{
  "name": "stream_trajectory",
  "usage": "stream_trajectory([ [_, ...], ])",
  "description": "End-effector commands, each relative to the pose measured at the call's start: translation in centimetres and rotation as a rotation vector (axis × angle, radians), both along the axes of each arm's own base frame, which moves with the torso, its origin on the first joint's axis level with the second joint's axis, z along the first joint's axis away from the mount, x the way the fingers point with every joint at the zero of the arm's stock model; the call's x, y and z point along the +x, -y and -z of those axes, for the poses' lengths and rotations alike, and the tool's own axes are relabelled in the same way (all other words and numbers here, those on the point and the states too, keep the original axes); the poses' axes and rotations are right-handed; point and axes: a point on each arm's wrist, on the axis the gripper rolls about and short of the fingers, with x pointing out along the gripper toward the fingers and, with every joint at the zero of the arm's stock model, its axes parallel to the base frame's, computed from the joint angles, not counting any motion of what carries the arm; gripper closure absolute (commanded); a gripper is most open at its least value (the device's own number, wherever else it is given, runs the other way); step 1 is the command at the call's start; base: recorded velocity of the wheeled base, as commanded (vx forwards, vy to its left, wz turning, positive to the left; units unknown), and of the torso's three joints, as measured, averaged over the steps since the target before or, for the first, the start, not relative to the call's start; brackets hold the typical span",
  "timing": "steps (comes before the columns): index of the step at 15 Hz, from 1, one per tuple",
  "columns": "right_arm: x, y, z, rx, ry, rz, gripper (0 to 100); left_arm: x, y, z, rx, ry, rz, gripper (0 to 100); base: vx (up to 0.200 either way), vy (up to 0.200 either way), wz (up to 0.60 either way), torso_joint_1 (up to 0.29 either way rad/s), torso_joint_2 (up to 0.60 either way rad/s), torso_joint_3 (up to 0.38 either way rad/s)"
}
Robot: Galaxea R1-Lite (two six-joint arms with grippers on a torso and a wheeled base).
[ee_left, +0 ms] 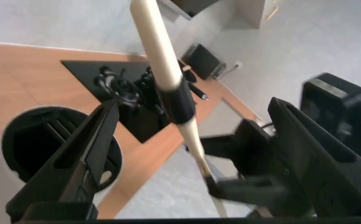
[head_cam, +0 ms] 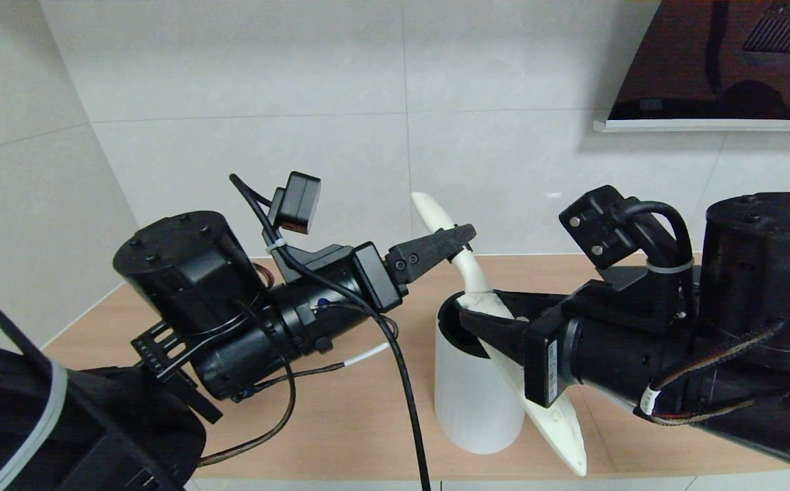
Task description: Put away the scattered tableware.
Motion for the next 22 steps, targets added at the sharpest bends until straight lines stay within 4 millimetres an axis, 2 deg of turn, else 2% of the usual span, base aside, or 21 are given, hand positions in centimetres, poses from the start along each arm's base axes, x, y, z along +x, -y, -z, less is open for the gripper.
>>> stream_trajectory([
  [1,-0.2,-0.5,0.5,-0.014,-0.01,-0.015,100,0.8,0.9,0.5,-0.005,-0.001,-0.019,0,0.0,0.0,0.0,0.0,0.0,0.0],
  [10,0.0,-0.8,0.9,-0.024,-0.021,-0.017,100,1.2,1.7,1.3,0.004,-0.015,-0.022,0,0.0,0.0,0.0,0.0,0.0,0.0],
  [11,0.0,-0.7,0.9,-0.022,-0.02,-0.017,100,1.2,1.8,1.4,0.007,-0.018,-0.021,100,0.0,0.0,0.0,0.0,0.0,0.0],
  [18,-0.1,-0.6,0.8,-0.008,-0.007,-0.011,100,1.4,1.9,2.0,0.045,0.008,-0.033,100,0.0,0.0,0.0,0.0,0.0,0.0],
  [22,-0.1,-0.5,0.6,-0.003,-0.001,-0.007,100,1.2,1.8,1.3,0.032,0.024,-0.036,100,0.0,0.0,0.0,0.0,0.0,0.0],
])
